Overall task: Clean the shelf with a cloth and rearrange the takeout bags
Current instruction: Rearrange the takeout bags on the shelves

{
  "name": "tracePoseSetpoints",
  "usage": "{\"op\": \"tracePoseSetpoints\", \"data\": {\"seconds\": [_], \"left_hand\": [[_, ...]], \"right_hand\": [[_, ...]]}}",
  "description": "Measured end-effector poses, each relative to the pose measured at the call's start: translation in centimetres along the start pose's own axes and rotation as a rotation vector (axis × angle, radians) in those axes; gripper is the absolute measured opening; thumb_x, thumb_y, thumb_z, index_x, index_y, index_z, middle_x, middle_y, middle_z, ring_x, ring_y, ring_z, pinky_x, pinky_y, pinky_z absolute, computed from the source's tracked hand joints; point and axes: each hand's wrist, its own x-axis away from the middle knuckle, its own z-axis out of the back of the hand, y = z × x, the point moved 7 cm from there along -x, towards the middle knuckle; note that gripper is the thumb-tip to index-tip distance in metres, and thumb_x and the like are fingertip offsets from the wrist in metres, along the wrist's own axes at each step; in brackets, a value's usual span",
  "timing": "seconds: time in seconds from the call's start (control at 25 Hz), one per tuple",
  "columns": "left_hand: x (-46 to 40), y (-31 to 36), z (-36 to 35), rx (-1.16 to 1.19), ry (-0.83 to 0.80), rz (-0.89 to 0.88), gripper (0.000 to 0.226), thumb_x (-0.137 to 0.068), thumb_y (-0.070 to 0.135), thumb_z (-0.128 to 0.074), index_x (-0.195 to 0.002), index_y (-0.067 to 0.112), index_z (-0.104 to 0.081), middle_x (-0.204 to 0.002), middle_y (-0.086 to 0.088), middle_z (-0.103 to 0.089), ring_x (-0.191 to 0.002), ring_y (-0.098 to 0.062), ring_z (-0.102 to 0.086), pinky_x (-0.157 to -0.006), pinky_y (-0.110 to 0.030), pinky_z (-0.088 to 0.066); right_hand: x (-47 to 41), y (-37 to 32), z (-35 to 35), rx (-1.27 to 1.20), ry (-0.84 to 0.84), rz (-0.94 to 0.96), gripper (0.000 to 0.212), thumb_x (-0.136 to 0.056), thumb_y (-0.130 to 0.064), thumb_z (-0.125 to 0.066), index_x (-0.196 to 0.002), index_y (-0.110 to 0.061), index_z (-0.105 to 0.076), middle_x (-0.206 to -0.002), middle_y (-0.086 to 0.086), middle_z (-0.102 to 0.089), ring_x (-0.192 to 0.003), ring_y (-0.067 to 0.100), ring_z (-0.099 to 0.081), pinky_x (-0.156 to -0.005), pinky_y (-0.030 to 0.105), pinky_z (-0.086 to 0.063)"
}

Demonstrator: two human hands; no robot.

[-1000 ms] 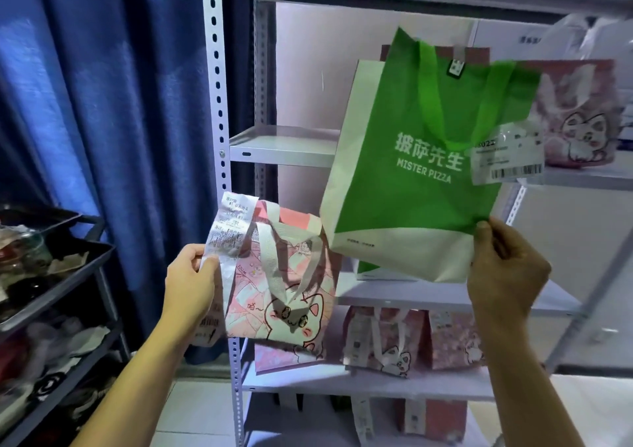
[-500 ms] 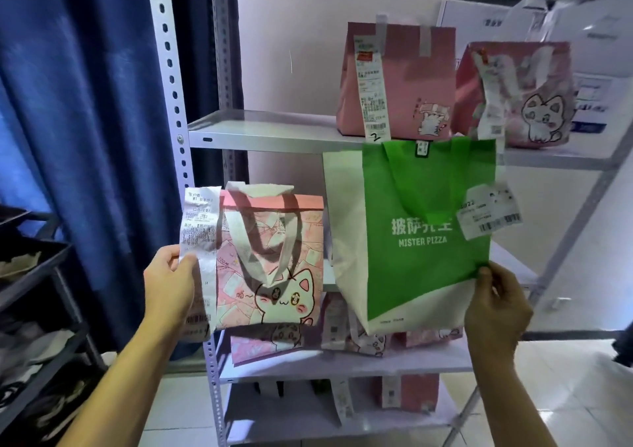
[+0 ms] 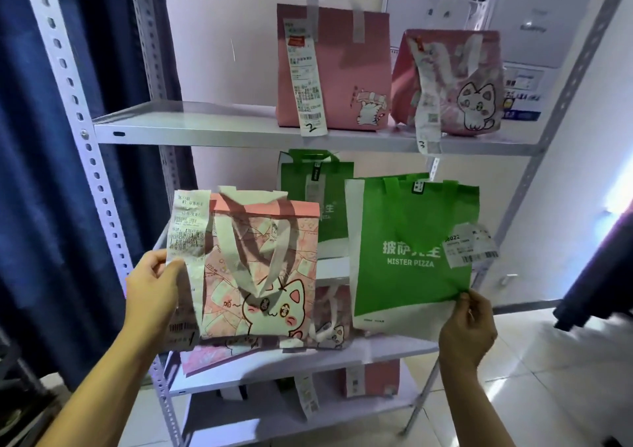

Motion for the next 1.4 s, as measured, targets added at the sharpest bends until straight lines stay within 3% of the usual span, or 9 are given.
{"op": "tracePoseSetpoints", "data": {"seconds": [0.08, 0.24, 0.32, 0.4, 0.56, 0.72, 0.88, 1.0, 1.4], "left_hand": [[0.7, 0.8, -1.7, 0.0, -0.004, 0.003, 0.015, -0.092, 0.011, -0.055, -0.09, 0.022, -0.066, -0.08, 0.008, -0.07, -0.058, 0.003, -0.064, -0.046, -0.017, -0.05], [2.1, 1.7, -4.8, -0.014, 0.008, 0.026, 0.015, -0.092, 0.012, -0.054, -0.09, 0.023, -0.064, -0.084, 0.006, -0.071, -0.076, -0.009, -0.067, -0.058, -0.029, -0.048], [2.5, 1.8, -6.4, -0.012, 0.018, 0.039, 0.016, -0.09, 0.013, -0.054, -0.091, 0.024, -0.065, -0.078, 0.009, -0.072, -0.074, -0.008, -0.067, -0.058, -0.03, -0.048], [2.9, 1.9, -7.8, -0.011, 0.021, 0.049, 0.016, -0.089, 0.014, -0.055, -0.095, 0.023, -0.067, -0.086, 0.007, -0.073, -0.083, -0.015, -0.068, -0.064, -0.035, -0.052], [4.0, 1.5, -12.1, -0.002, 0.015, 0.068, 0.014, -0.092, 0.013, -0.055, -0.097, 0.019, -0.067, -0.097, -0.004, -0.073, -0.089, -0.025, -0.068, -0.076, -0.046, -0.056], [5.2, 0.7, -15.1, 0.006, 0.069, 0.085, 0.013, -0.093, 0.016, -0.058, -0.088, 0.025, -0.067, -0.084, 0.005, -0.073, -0.082, -0.024, -0.068, -0.07, -0.041, -0.055], [5.9, 0.0, -18.3, 0.024, 0.092, 0.157, 0.018, -0.09, 0.021, -0.06, -0.079, 0.032, -0.068, -0.075, 0.011, -0.074, -0.077, -0.023, -0.067, -0.073, -0.049, -0.056], [6.3, -0.4, -20.4, 0.024, 0.093, 0.179, 0.026, -0.092, 0.019, -0.06, -0.074, 0.035, -0.068, -0.07, 0.016, -0.072, -0.075, -0.023, -0.064, -0.073, -0.046, -0.053], [6.0, -1.1, -22.2, 0.017, 0.153, 0.225, 0.012, -0.095, 0.013, -0.059, -0.089, 0.019, -0.068, -0.095, -0.006, -0.072, -0.091, -0.034, -0.066, -0.09, -0.062, -0.052]], "right_hand": [[-2.0, 0.7, 0.0, -0.01, 0.018, -0.004, 0.016, -0.103, -0.012, -0.053, -0.11, -0.012, -0.067, -0.101, 0.006, -0.066, -0.084, 0.003, -0.056, -0.068, 0.003, -0.046], [-7.1, 2.5, -1.3, -0.026, 0.024, -0.072, 0.014, -0.104, -0.018, -0.053, -0.107, -0.013, -0.066, -0.103, 0.004, -0.066, -0.093, 0.018, -0.06, -0.078, 0.03, -0.052], [-9.4, 3.6, -2.5, -0.009, 0.015, -0.085, 0.017, -0.104, -0.017, -0.052, -0.109, -0.009, -0.066, -0.103, 0.006, -0.066, -0.095, 0.023, -0.061, -0.081, 0.034, -0.051], [-11.1, 4.5, -3.4, 0.016, 0.014, -0.092, 0.018, -0.104, -0.016, -0.051, -0.109, -0.008, -0.066, -0.101, 0.004, -0.066, -0.093, 0.023, -0.06, -0.08, 0.032, -0.05], [-14.7, 6.9, -4.8, 0.068, -0.012, -0.089, 0.018, -0.104, -0.016, -0.051, -0.108, -0.009, -0.067, -0.099, 0.0, -0.065, -0.085, 0.01, -0.054, -0.067, 0.009, -0.042], [-17.5, 9.4, -7.2, 0.066, -0.077, -0.14, 0.017, -0.104, -0.016, -0.051, -0.109, -0.011, -0.066, -0.099, -0.001, -0.066, -0.09, 0.019, -0.059, -0.078, 0.026, -0.044], [-18.9, 11.7, -10.3, 0.003, -0.123, -0.181, 0.015, -0.103, -0.015, -0.052, -0.107, -0.012, -0.066, -0.098, -0.001, -0.067, -0.09, 0.018, -0.061, -0.077, 0.025, -0.044], [-19.6, 12.9, -12.9, -0.03, -0.149, -0.212, 0.016, -0.103, -0.019, -0.053, -0.108, -0.014, -0.067, -0.099, 0.001, -0.069, -0.088, 0.019, -0.063, -0.078, 0.029, -0.049], [-20.8, 14.4, -17.6, 0.02, -0.297, -0.138, 0.021, -0.104, -0.019, -0.05, -0.113, -0.009, -0.066, -0.103, 0.006, -0.069, -0.094, 0.022, -0.062, -0.08, 0.027, -0.046]]}}
